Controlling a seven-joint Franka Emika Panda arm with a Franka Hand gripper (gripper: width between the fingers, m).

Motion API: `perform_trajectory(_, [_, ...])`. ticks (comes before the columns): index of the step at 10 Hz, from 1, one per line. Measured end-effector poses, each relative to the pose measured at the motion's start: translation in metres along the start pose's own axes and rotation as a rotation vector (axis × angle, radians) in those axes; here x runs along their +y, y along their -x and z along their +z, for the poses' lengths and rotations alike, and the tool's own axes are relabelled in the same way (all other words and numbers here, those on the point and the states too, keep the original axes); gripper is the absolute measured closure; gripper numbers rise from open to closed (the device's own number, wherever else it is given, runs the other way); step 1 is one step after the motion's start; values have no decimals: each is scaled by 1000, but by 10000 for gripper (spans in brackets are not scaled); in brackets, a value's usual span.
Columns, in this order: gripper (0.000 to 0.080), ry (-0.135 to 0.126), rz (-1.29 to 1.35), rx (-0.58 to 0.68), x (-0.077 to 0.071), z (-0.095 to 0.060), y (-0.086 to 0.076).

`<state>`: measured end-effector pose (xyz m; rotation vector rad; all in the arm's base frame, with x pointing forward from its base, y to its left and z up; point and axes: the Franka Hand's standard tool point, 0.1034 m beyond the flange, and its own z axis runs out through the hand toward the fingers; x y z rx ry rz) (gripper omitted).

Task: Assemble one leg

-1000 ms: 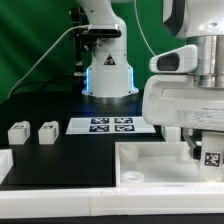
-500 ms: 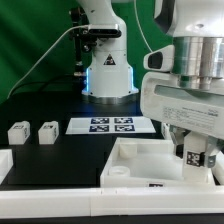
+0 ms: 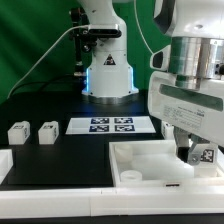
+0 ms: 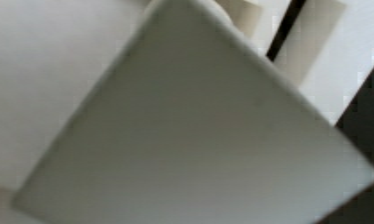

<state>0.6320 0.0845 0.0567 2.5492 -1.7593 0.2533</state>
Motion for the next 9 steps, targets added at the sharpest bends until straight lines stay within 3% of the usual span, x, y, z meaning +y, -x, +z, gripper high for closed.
perform_trajectory(1, [753, 0, -1, 0, 0, 0, 1])
perform_trajectory(2, [668, -8, -8, -3, -4, -5, 7])
perform_trajectory(3, [527, -22, -15, -7, -8, -13, 10])
perform_trajectory(4, [527, -34, -11, -12, -10, -22, 9])
perform_trajectory(6, [222, -45, -5, -17, -12, -29, 8])
perform_trajectory(9, [153, -42, -7, -17, -11, -28, 9])
